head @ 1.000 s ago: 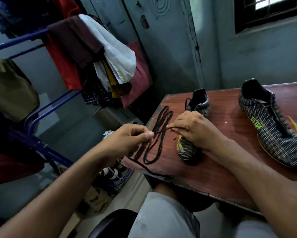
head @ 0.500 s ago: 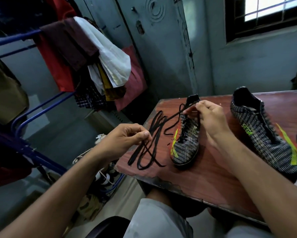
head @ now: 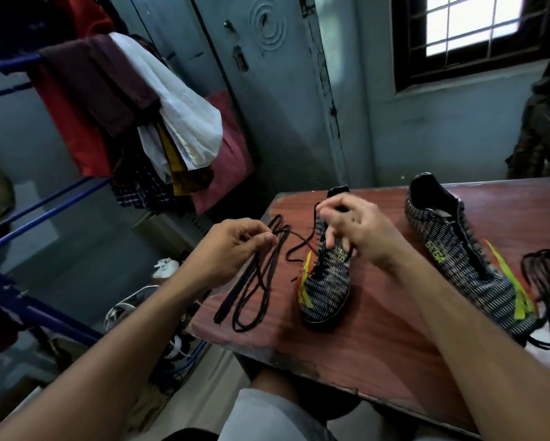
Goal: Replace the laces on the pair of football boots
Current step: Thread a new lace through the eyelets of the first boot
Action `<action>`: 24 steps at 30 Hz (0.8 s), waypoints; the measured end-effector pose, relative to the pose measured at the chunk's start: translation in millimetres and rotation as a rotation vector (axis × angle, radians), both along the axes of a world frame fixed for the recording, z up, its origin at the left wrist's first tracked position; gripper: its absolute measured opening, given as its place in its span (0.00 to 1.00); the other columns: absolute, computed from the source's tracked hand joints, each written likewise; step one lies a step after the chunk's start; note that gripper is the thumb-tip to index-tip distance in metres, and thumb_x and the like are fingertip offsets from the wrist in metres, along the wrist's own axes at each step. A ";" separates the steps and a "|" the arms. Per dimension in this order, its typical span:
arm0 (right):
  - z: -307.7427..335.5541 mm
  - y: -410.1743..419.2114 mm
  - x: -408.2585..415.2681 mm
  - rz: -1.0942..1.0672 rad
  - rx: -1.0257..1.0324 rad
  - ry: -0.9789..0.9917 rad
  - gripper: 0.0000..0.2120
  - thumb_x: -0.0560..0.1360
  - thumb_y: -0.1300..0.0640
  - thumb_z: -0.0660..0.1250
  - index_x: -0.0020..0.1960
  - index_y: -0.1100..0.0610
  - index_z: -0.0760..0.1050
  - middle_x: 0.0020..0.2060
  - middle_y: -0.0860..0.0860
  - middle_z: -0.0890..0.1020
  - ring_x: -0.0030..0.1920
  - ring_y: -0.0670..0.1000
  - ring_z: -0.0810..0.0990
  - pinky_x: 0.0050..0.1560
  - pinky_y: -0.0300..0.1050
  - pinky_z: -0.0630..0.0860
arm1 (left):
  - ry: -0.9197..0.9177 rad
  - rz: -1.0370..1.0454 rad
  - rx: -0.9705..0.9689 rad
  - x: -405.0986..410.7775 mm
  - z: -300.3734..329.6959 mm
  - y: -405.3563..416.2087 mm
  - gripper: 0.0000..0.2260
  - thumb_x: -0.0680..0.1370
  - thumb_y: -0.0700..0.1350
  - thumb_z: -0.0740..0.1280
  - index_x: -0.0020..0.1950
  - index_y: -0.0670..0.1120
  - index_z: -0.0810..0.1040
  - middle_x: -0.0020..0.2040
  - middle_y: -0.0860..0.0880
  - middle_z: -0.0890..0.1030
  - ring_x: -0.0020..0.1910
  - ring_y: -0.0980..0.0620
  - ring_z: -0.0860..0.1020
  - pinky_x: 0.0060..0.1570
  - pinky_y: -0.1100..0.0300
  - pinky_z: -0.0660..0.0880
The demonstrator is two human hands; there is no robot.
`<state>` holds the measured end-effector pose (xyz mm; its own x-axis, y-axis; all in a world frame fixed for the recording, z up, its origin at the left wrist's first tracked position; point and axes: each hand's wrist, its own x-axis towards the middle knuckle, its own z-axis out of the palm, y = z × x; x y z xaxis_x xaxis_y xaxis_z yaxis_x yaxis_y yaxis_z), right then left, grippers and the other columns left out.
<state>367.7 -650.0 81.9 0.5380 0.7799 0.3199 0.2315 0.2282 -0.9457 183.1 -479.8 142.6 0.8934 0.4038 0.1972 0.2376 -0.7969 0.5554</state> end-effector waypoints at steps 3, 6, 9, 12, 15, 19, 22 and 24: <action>-5.8 3.5 -5.1 0.093 -0.207 -0.176 0.10 0.78 0.48 0.72 0.54 0.54 0.83 0.33 0.51 0.84 0.31 0.43 0.77 0.32 0.38 0.72 | 0.010 -0.092 0.190 16.0 7.2 -2.4 0.06 0.82 0.48 0.70 0.51 0.50 0.86 0.42 0.55 0.83 0.39 0.62 0.79 0.40 0.64 0.75; -12.8 8.6 -7.4 0.109 -0.246 -0.277 0.15 0.79 0.50 0.71 0.46 0.62 0.82 0.32 0.53 0.79 0.33 0.47 0.73 0.35 0.47 0.71 | 0.036 -0.175 0.439 31.3 7.5 -2.8 0.09 0.81 0.55 0.69 0.52 0.53 0.86 0.45 0.56 0.84 0.44 0.56 0.81 0.44 0.54 0.79; -11.8 4.6 -2.4 0.069 -0.113 -0.164 0.12 0.81 0.53 0.69 0.40 0.55 0.83 0.29 0.49 0.75 0.31 0.46 0.70 0.35 0.40 0.68 | 0.041 -0.187 0.694 43.2 4.8 -1.1 0.10 0.82 0.58 0.66 0.54 0.55 0.84 0.50 0.55 0.84 0.49 0.51 0.81 0.42 0.51 0.79; -7.3 -0.2 1.4 0.018 -0.028 -0.125 0.17 0.81 0.49 0.67 0.39 0.56 0.83 0.27 0.47 0.71 0.30 0.47 0.68 0.34 0.36 0.65 | -0.032 -0.192 0.813 46.7 -2.1 8.1 0.10 0.82 0.57 0.66 0.55 0.56 0.85 0.51 0.55 0.85 0.51 0.50 0.82 0.40 0.53 0.79; -4.9 -1.3 1.7 -0.002 0.020 -0.145 0.18 0.83 0.57 0.66 0.36 0.61 0.80 0.25 0.42 0.73 0.29 0.40 0.70 0.36 0.31 0.66 | -0.063 -0.084 0.801 48.3 -16.1 23.4 0.07 0.80 0.55 0.70 0.55 0.56 0.85 0.49 0.54 0.85 0.49 0.48 0.83 0.38 0.55 0.76; -4.8 -2.3 7.5 -0.065 0.169 -0.146 0.17 0.77 0.57 0.67 0.30 0.59 0.76 0.31 0.45 0.76 0.36 0.43 0.73 0.44 0.39 0.69 | -0.157 0.049 0.560 54.0 -45.9 41.5 0.08 0.79 0.50 0.73 0.56 0.53 0.87 0.50 0.52 0.87 0.49 0.50 0.85 0.44 0.55 0.80; -9.3 0.3 11.5 -0.065 0.235 -0.094 0.16 0.73 0.53 0.65 0.27 0.53 0.73 0.34 0.48 0.76 0.37 0.50 0.73 0.42 0.44 0.69 | -0.283 0.142 0.259 63.7 -67.9 41.0 0.07 0.78 0.45 0.75 0.55 0.51 0.88 0.50 0.53 0.88 0.50 0.58 0.85 0.52 0.59 0.81; -13.3 -0.3 13.5 -0.062 0.230 -0.096 0.17 0.74 0.55 0.64 0.25 0.52 0.72 0.35 0.52 0.77 0.39 0.52 0.74 0.43 0.45 0.69 | -0.376 0.174 0.108 74.7 -78.6 31.7 0.07 0.77 0.40 0.75 0.53 0.48 0.89 0.49 0.52 0.87 0.48 0.60 0.84 0.51 0.63 0.80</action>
<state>381.2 -650.3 68.7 0.5412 0.6471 0.5370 0.3382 0.4171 -0.8436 257.9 -448.1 64.0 0.6717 0.5015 0.5453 0.1705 -0.8209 0.5450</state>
